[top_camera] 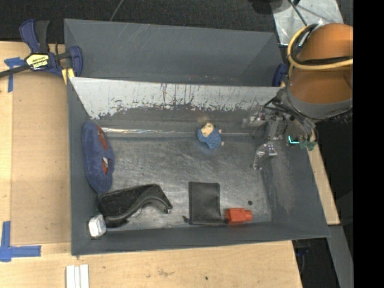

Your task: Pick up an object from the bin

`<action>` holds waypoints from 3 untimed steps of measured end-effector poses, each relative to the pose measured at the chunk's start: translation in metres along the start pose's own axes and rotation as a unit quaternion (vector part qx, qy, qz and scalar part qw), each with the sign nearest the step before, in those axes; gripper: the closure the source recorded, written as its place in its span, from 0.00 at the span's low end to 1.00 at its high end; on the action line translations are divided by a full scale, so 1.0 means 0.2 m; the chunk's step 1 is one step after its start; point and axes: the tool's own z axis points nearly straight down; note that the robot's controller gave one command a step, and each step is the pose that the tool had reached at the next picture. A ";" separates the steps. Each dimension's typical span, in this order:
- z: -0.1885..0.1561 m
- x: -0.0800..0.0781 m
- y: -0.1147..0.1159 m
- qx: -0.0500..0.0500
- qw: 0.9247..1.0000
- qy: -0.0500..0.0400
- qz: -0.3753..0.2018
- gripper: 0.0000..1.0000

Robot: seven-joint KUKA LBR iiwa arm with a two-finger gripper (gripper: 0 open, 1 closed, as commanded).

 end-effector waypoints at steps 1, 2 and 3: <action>0.39 -0.24 0.41 -0.002 0.999 -0.002 -0.034 0.00; 0.37 -0.24 0.38 0.000 1.000 -0.005 -0.031 1.00; 0.37 -0.24 0.38 0.000 1.000 -0.005 -0.031 0.00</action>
Offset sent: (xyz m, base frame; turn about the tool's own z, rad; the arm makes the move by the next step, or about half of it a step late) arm 0.0478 0.0757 -0.0742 -0.0606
